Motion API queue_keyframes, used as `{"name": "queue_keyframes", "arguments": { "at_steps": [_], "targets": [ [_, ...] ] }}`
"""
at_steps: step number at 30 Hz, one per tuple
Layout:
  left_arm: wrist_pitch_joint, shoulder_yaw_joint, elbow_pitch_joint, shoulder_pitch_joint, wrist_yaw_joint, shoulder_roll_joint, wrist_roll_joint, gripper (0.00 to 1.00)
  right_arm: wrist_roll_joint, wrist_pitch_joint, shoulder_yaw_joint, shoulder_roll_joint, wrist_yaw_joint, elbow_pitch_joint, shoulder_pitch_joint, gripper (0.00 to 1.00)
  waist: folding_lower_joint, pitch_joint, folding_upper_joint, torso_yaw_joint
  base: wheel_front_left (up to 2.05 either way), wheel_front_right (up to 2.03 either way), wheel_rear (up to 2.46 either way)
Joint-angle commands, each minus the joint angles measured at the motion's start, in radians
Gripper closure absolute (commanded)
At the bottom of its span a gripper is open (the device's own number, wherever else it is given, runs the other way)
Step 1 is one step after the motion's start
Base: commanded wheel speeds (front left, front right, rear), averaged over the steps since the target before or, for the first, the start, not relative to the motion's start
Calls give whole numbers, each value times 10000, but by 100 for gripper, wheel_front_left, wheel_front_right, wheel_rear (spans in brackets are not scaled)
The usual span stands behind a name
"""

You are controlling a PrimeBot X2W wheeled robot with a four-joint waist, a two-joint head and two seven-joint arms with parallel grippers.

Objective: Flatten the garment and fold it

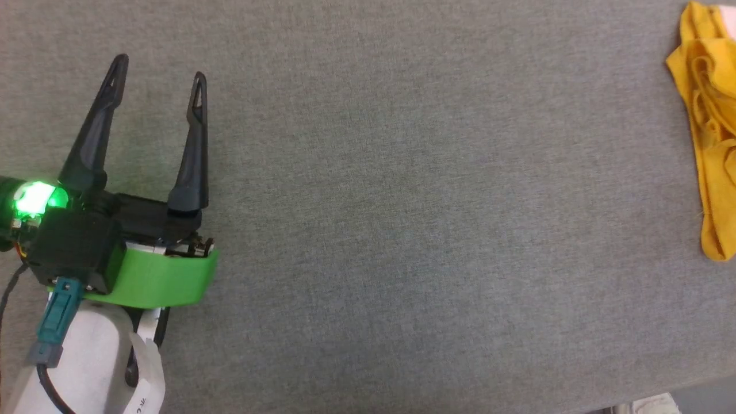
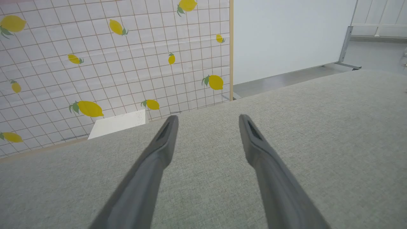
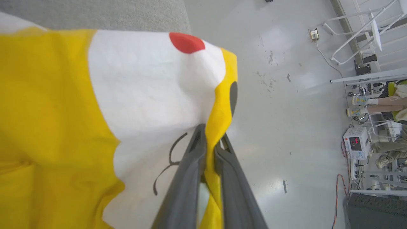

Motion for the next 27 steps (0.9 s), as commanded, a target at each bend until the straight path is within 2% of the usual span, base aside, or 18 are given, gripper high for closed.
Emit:
{"name": "queue_keyframes", "arguments": {
  "at_steps": [1,4,6,7,16,19,22,27],
  "targets": [
    [12,21,-82,-216,7,115,140,0,-109,-205,-159,145,-19,105,-240,100,-2,368,-1,-29,0,0,0],
    [1,60,-163,-252,35,133,120,0,-343,-436,-204,251,-19,324,-357,100,-2,503,-1,-28,0,0,0],
    [-16,74,-204,-270,47,101,40,0,-443,-498,-216,343,-19,487,-475,41,-2,553,-1,-30,0,0,0],
    [-44,71,-227,-293,45,99,29,0,-495,-528,-195,369,-19,559,-534,0,-2,576,-1,-29,0,0,0],
    [-372,-11,13,-242,95,-275,-472,0,-646,-859,-113,103,-19,1165,-778,0,-2,73,-1,161,0,0,0],
    [-686,-91,256,-80,62,-374,-591,0,-575,-954,23,-70,-19,1286,-736,0,-2,-386,-1,291,0,0,0],
    [-913,-82,582,130,220,-531,-628,0,-470,-1009,217,-142,-19,1254,-604,0,-2,-909,-1,430,0,0,0],
    [-1186,-122,1248,615,469,-794,-684,0,-166,-1054,621,69,-19,921,-221,0,-2,-2002,-1,715,0,0,0]
  ]
}}
